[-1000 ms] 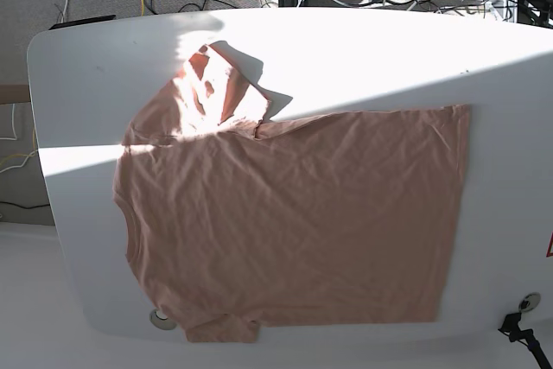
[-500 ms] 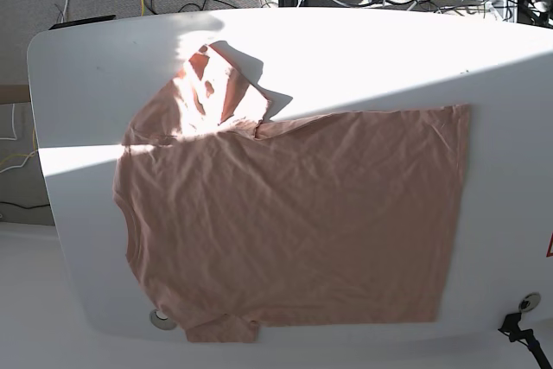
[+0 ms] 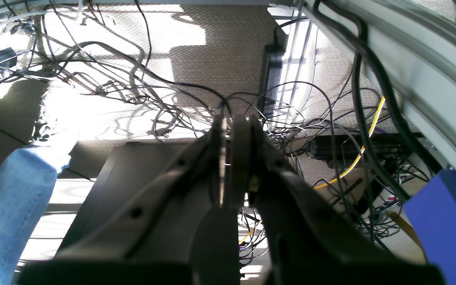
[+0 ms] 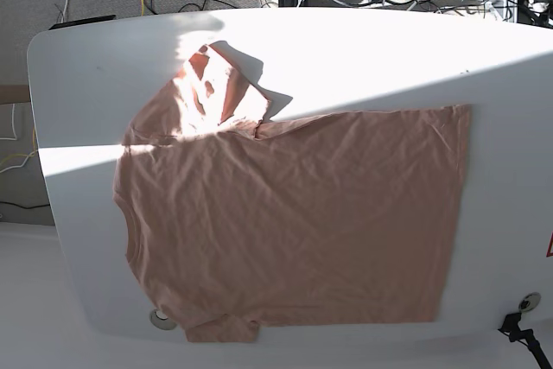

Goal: Fold the T-shirt properly

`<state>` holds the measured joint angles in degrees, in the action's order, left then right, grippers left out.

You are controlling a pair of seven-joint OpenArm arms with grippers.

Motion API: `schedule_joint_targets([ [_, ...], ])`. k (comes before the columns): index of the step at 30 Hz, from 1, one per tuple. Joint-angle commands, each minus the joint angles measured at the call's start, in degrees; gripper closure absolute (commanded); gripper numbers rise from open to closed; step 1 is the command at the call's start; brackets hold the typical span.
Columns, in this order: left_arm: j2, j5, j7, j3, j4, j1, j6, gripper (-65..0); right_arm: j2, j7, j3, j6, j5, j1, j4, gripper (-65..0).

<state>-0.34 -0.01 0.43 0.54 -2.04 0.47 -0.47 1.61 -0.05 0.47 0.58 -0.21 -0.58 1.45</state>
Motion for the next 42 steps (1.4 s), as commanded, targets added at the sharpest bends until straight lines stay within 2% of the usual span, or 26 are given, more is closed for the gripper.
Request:
schedule_joint_targets([
  [1, -0.1, 0.0, 0.0, 0.0, 0.0, 0.0, -0.2, -1.8, 0.3, 0.0, 0.0, 0.3, -0.3, 0.0, 0.4, -1.1],
  [9, -0.1, -0.3, -0.9, 0.5, -0.7, 0.5, -0.5, -2.7, 0.8, 2.9, 0.5, 0.4, 0.2, -1.0, 0.7, -1.9],
  [17, -0.1, -0.3, -0.9, 0.5, -0.7, 1.0, -0.5, -2.7, 0.8, 3.1, 0.5, 0.4, 0.2, -1.7, 0.7, -1.9],
  [20, -0.1, -0.3, -1.1, 0.5, -0.8, 2.1, -0.5, -2.7, 0.8, 5.9, 0.5, 0.4, 0.2, -1.8, 0.7, -1.9],
  [23, -0.2, -0.3, -2.4, 0.5, -4.8, 4.8, -0.5, -2.7, 1.4, 7.2, 0.5, 0.3, 0.0, -3.2, 1.1, -1.9],
  [26, -0.3, -0.3, -2.5, 0.5, -10.0, 8.5, -0.5, -3.3, 1.7, 7.4, 0.5, 0.1, 0.2, -6.7, 7.6, -1.9],
  [27, -0.4, -0.3, -2.5, 0.5, -11.7, 9.5, -0.5, -5.8, 1.8, 7.4, 0.5, 0.0, 0.2, -8.1, 10.2, -2.0],
  [28, -0.4, -0.3, -2.5, 0.5, -13.2, 10.7, -0.5, -11.2, 2.0, 7.3, 0.5, 0.0, 0.2, -9.3, 12.5, -2.0],
  [30, -0.4, -0.3, -2.7, 0.5, -15.8, 12.6, -0.5, -24.7, 2.3, 7.3, 0.5, 0.0, 0.2, -11.3, 15.6, -2.5],
  [32, -0.5, -0.3, -2.8, 0.5, -17.9, 14.3, -0.5, -34.5, 2.3, 7.3, 0.5, 0.0, 0.2, -12.8, 17.2, -9.2],
  [36, -0.6, -0.3, -2.8, 0.5, -20.9, 17.2, -0.5, -35.6, 2.5, 7.3, 0.5, 0.2, 0.2, -16.3, 22.0, -36.3],
  [37, -0.6, -0.3, -2.8, 0.5, -22.5, 18.2, -0.5, -35.8, 2.5, 7.3, 0.5, 0.2, 0.2, -17.5, 23.6, -41.1],
  [38, -0.6, -0.3, -2.8, 0.5, -24.5, 19.4, -0.5, -35.8, 2.5, 7.3, 0.5, 0.2, 0.2, -18.7, 25.3, -42.5],
  [42, -0.6, -0.3, -2.8, 0.5, -32.0, 24.6, -0.5, -35.8, 2.5, 7.3, 0.5, 0.3, 0.1, -24.3, 32.8, -40.6],
])
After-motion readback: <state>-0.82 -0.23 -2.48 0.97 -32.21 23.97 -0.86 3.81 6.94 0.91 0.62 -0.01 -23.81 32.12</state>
